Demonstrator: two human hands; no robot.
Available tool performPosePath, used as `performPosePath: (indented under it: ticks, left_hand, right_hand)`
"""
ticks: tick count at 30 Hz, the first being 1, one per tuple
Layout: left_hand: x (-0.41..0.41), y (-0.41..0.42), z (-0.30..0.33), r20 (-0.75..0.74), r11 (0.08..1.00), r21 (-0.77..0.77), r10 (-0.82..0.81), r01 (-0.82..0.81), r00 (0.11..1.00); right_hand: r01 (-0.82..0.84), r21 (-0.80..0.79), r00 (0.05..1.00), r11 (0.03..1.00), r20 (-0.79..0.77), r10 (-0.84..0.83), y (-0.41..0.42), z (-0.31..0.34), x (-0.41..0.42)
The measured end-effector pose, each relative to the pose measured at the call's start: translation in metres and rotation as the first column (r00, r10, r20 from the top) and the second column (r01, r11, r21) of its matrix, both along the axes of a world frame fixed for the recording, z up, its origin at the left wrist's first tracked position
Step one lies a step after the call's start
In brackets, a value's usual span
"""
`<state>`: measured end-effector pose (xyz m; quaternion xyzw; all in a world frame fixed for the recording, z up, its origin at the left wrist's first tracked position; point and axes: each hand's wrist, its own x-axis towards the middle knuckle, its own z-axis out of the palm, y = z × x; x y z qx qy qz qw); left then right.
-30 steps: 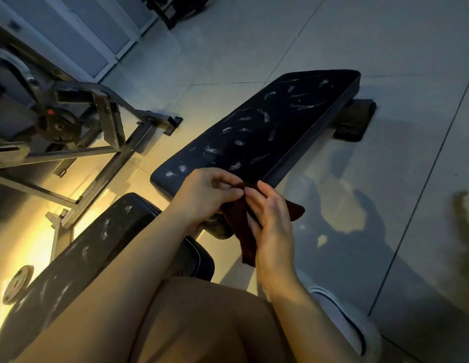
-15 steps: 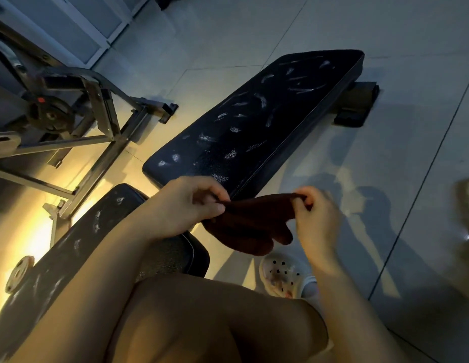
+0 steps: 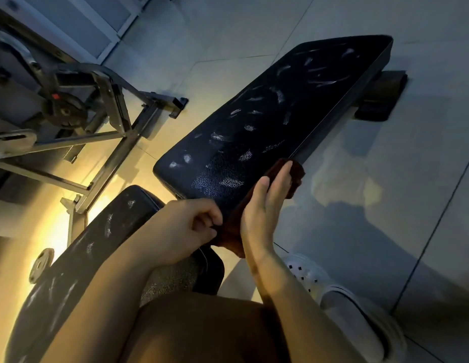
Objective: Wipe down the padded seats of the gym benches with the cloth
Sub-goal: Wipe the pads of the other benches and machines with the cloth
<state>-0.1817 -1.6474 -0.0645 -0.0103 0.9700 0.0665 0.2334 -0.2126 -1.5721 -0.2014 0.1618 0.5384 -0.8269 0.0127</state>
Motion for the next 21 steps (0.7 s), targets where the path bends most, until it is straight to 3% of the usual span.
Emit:
performPosePath:
  ticks: [5,8,10,13,18,21]
  left_hand:
    - [-0.008,-0.009,-0.013,-0.082,0.997,0.056,0.053,-0.049,0.995]
    - [-0.01,-0.007,-0.019,-0.258,0.993,0.053,0.115,-0.105,0.959]
    - [-0.008,-0.011,-0.021,-0.355,0.985,0.09,0.168,-0.145,0.92]
    - [0.001,-0.014,-0.022,-0.36,0.976,0.117,0.216,-0.185,0.908]
    - [0.008,-0.007,-0.023,-0.408,0.961,0.113,0.275,-0.25,0.871]
    - [-0.001,0.007,-0.022,-0.415,0.974,0.065,0.226,-0.219,0.881]
  right_hand:
    - [0.023,0.114,0.996,0.993,-0.09,-0.013,0.005,-0.014,-0.019]
    - [0.093,0.153,0.993,0.984,-0.092,-0.079,0.026,-0.023,-0.067]
    - [0.142,0.126,0.989,0.982,-0.055,-0.136,0.044,-0.033,-0.108]
    - [0.183,0.028,0.983,0.983,0.009,-0.183,0.06,-0.045,-0.144]
    - [0.113,0.038,0.991,0.993,0.072,-0.115,0.053,-0.039,-0.127]
    - [0.038,0.072,0.999,0.997,-0.001,-0.038,0.027,-0.033,-0.07]
